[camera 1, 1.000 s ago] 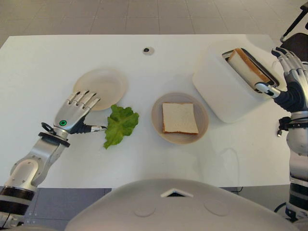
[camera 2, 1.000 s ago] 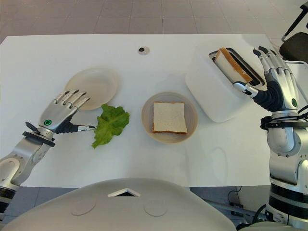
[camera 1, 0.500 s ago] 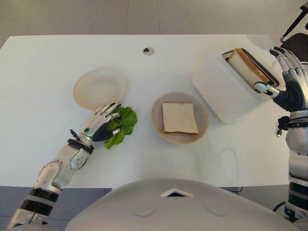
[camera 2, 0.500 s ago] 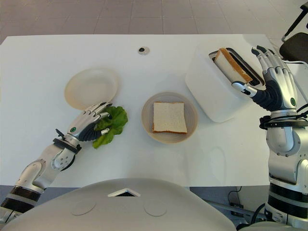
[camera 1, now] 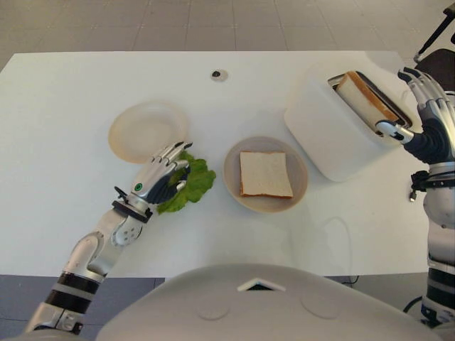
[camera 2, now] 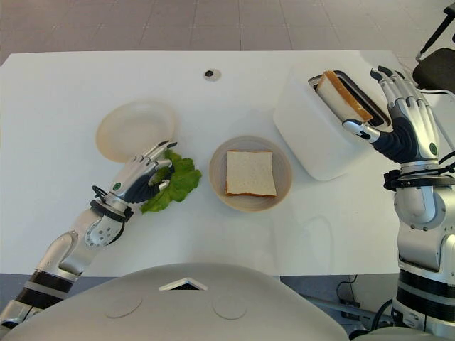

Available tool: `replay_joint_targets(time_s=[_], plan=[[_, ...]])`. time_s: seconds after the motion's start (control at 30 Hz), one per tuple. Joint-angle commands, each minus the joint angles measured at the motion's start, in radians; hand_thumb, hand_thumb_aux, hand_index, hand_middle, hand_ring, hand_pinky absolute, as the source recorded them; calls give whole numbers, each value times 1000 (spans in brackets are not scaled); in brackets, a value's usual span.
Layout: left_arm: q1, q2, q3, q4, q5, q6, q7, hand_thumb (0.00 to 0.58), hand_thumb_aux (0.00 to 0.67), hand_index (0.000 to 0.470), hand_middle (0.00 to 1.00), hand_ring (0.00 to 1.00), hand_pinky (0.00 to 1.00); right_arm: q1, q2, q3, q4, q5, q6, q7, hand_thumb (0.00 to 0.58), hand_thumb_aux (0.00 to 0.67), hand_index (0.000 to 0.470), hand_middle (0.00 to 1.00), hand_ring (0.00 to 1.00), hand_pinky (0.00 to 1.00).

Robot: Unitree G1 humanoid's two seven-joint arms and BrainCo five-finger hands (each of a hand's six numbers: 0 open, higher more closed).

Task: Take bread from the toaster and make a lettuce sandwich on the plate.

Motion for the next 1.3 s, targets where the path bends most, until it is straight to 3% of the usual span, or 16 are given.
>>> replay_joint_targets(time_s=[0.03,0.3,0.33,0.37,0.57,0.6,0.63,0.67,0.7,0.73,0.77,0.8,1.1,1.3], plan=[[2,-26,25,-54,-65,-24,-24,580,670,470,0,0,0,-13,-11,8,7,6,-1,5,0,0,0,0,0,0],[-46,-73,-21,-5,-32,-35,-73,580,670,470,0,0,0,-48,-20,27,31,3,-7,4,0,0,0,0,0,0],[-50,-66,-23,16,-3,-17,-82,511,439,308,0,0,0,-50,-22,26,31,4,-6,4,0,0,0,0,0,0],[-46,-43,-21,39,48,-1,-82,0,0,0,0,0,0,-50,-24,25,32,5,-6,3,0,0,0,0,0,0],[0,43,9,112,191,59,-52,0,0,0,0,0,0,-39,-19,29,27,2,-3,-1,0,0,0,0,0,0],[6,50,10,124,204,65,-38,58,34,24,0,0,0,-38,-20,28,28,3,-4,-1,0,0,0,0,0,0],[9,58,9,146,221,72,-22,316,218,153,0,0,0,-37,-21,25,28,5,-4,0,0,0,0,0,0,0],[10,62,6,165,237,79,-8,363,260,182,0,0,0,-36,-22,25,30,6,-5,1,0,0,0,0,0,0],[8,62,0,181,247,83,1,460,365,256,0,0,0,-36,-23,26,31,6,-5,2,0,0,0,0,0,0],[6,60,-7,191,251,84,7,487,402,282,0,0,0,-36,-24,26,31,7,-6,3,0,0,0,0,0,0],[2,54,-17,195,252,81,12,546,507,356,0,0,0,-36,-24,26,31,8,-6,4,0,0,0,0,0,0],[-2,48,-27,196,250,77,17,580,670,470,0,0,0,-35,-25,25,30,9,-6,4,0,0,0,0,0,0],[-9,34,-40,143,209,34,67,580,670,470,0,0,0,-33,-22,31,26,10,-5,6,0,0,0,0,0,0],[-81,-72,-64,18,-6,-18,-20,580,670,470,0,0,0,-44,-19,40,29,5,-7,-1,0,0,0,0,0,0]])
